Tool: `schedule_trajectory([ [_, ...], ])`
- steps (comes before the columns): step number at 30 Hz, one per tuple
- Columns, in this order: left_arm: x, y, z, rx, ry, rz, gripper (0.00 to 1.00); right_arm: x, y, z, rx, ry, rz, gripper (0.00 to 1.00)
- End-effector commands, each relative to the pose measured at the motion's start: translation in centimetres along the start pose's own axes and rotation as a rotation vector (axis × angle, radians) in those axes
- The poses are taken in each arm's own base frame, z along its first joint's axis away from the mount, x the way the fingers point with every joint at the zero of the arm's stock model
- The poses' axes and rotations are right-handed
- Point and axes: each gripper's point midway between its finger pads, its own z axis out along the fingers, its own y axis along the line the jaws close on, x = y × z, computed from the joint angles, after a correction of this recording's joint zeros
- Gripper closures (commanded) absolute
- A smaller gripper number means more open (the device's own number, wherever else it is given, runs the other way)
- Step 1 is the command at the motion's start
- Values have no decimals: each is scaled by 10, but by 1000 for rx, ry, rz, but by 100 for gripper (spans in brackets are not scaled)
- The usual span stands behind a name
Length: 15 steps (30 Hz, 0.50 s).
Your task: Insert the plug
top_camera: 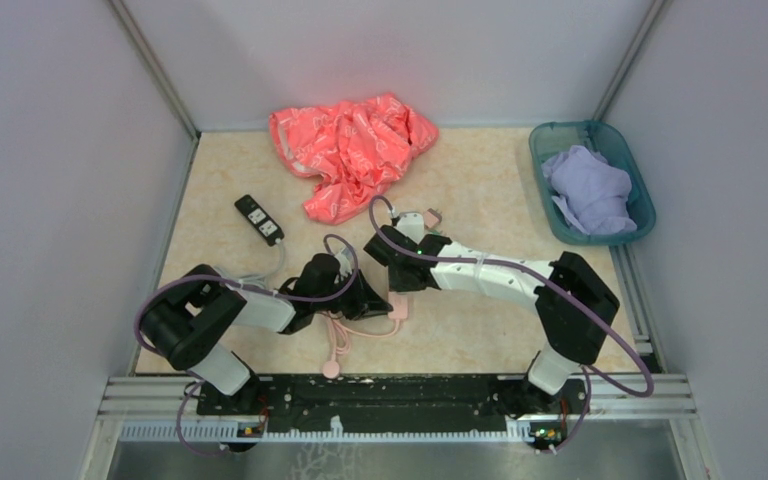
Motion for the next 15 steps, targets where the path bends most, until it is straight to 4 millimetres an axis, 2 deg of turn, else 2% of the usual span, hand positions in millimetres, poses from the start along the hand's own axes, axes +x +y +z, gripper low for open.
schedule_trajectory([
  [1,8,15,5,-57,10,-6,83,36,-15,27,86,104,-73,100],
  [9,7,15,5,-56,7,-8,83,54,-32,39,148,149,-101,100],
  [15,7,14,5,-54,4,-6,84,65,-40,45,129,192,-96,100],
])
